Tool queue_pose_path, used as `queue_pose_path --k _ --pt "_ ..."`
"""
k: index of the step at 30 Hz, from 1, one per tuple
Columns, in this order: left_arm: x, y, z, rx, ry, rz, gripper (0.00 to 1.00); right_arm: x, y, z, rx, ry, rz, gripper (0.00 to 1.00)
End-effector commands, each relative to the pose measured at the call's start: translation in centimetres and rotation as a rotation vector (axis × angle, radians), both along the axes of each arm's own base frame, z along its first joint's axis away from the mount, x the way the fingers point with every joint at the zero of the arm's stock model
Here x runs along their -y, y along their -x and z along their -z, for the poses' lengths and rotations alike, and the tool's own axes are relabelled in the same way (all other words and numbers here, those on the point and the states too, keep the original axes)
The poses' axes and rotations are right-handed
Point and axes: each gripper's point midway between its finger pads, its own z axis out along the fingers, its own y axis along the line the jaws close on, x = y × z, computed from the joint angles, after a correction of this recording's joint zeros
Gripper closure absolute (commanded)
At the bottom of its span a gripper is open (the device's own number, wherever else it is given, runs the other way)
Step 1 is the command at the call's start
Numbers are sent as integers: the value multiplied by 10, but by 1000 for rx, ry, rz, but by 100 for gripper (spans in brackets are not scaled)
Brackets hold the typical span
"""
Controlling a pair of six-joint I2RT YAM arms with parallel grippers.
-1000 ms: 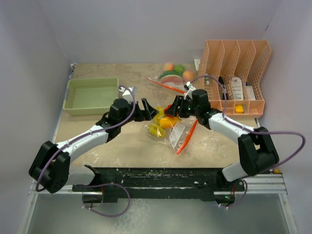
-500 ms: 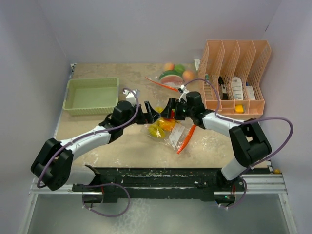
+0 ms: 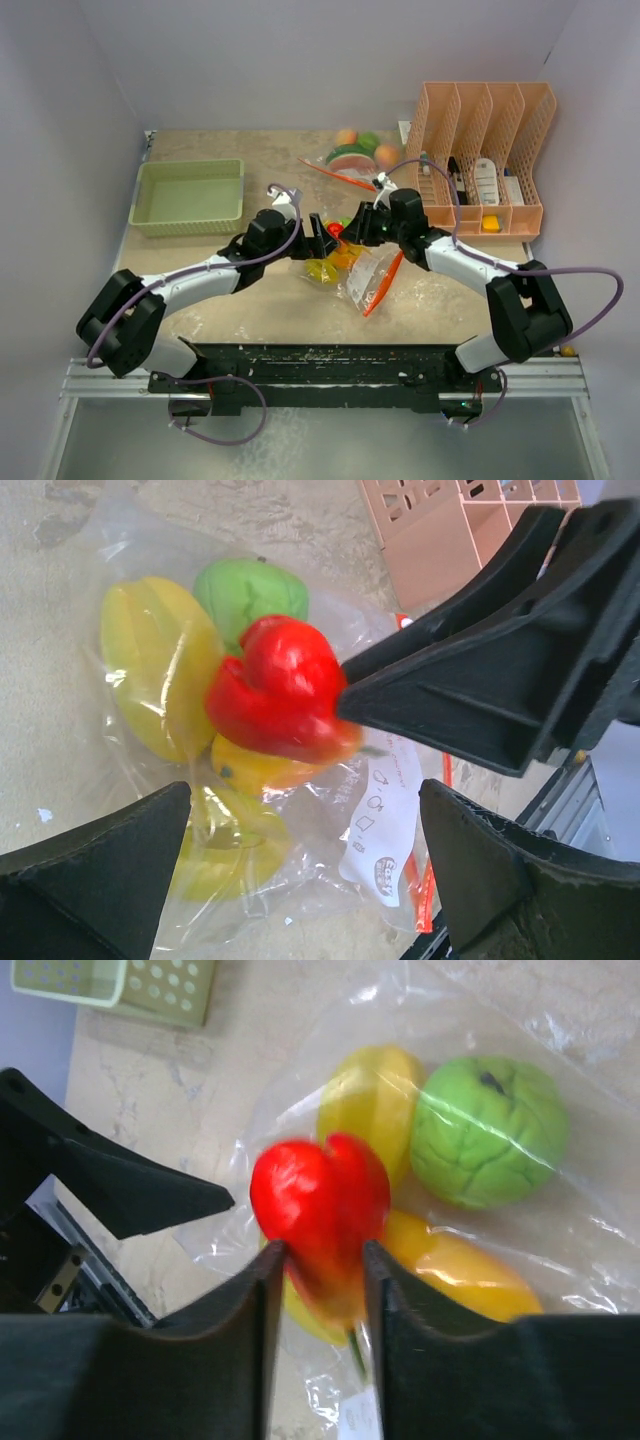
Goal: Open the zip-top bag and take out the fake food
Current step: Pick up the fake fruit from the zipper food storage bag.
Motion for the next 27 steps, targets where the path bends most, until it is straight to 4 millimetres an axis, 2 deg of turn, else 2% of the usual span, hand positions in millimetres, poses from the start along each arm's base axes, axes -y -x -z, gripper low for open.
queue_pose_path --k 1,3,9,14,17,22,27 --pt "15 -9 -30 81 44 3 1 0 6 5 -5 -9 -9 69" --pt "20 -7 -26 78 35 8 1 -1 8 5 -6 -16 -17 74" --pt "32 -8 -4 34 -8 -32 1 -3 12 8 -15 -32 -27 76" --pt "25 -27 -12 80 -98 -88 1 0 17 6 -8 -30 -30 76" --pt "19 -38 -24 121 -151 -126 1 4 19 5 1 -8 -23 71" --pt "19 -50 -44 171 -152 -139 1 13 32 7 -39 30 -21 53" --pt "28 -55 -35 167 -177 -111 1 28 31 -3 -17 79 44 45"
